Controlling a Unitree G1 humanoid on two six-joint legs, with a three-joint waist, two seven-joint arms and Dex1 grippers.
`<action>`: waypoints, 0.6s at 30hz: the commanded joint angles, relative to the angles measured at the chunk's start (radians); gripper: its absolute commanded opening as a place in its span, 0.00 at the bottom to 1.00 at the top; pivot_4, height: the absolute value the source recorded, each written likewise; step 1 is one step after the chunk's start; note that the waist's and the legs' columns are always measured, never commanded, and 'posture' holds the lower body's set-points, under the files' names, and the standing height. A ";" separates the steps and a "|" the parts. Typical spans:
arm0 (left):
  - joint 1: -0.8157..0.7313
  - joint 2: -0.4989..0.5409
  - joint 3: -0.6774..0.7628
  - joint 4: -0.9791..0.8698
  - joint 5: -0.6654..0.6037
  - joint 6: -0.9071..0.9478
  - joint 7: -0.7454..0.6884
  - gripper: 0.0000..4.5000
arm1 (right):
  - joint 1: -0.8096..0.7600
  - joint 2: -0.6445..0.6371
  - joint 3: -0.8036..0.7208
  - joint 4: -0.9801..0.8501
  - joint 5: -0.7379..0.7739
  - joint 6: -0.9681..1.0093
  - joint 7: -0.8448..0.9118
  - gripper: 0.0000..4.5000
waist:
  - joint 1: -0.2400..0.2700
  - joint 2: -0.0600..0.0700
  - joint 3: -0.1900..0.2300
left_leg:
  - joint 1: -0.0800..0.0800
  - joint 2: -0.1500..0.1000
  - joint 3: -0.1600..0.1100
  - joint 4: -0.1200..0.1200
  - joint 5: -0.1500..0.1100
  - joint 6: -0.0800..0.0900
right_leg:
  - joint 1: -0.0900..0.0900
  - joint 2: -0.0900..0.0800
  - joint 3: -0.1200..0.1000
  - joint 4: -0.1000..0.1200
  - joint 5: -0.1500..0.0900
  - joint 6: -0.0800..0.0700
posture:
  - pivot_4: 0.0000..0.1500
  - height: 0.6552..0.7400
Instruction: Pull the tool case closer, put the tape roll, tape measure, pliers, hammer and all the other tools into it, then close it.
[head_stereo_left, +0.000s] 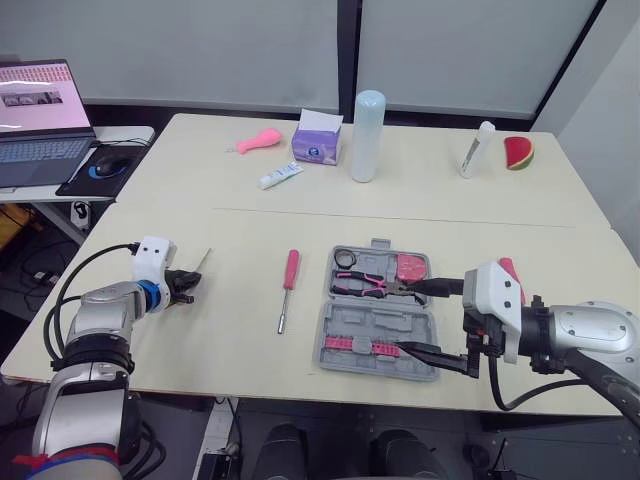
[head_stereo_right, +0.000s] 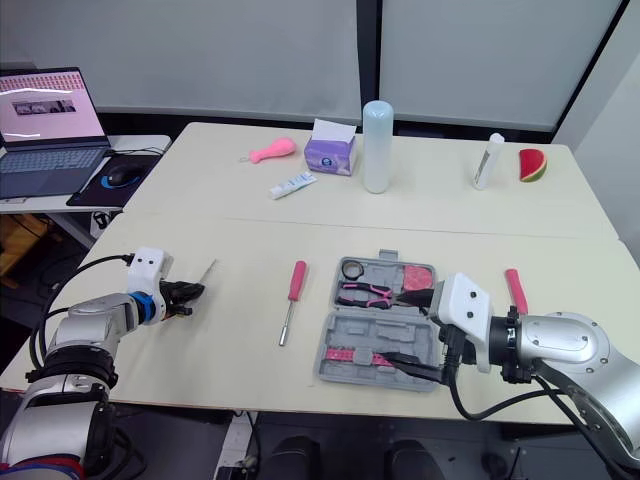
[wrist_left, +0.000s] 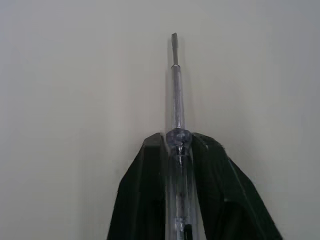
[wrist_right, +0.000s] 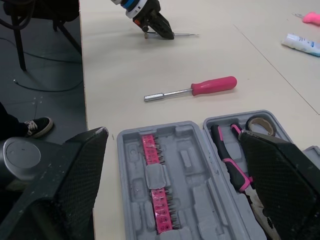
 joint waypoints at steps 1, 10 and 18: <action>0.030 0.004 0.022 -0.002 -0.025 0.046 -0.034 0.04 | 0.002 -0.005 -0.035 -0.044 -0.014 -0.018 -0.017 1.00 | 0.000 0.000 0.000 | 0.000 0.000 0.000 0.000 0.000 0.000 | 0.000 0.000 0.000 0.000 0.000 0.000 | 1.00 0.53; 0.213 0.081 -0.051 -0.587 -0.109 0.048 -0.336 0.04 | 0.090 -0.017 -0.124 -0.075 -0.015 -0.003 -0.041 1.00 | -0.002 -0.002 0.001 | -0.001 0.001 -0.001 0.000 0.002 -0.004 | 0.000 0.000 -0.001 0.000 0.000 0.000 | 1.00 0.53; 0.090 0.058 -0.396 -0.903 0.011 0.038 -0.506 0.04 | 0.242 -0.056 -0.222 -0.110 -0.025 0.013 -0.027 1.00 | 0.015 -0.002 0.001 | -0.001 -0.001 0.001 0.000 0.002 -0.004 | 0.001 0.002 0.002 -0.003 0.000 0.000 | 1.00 0.53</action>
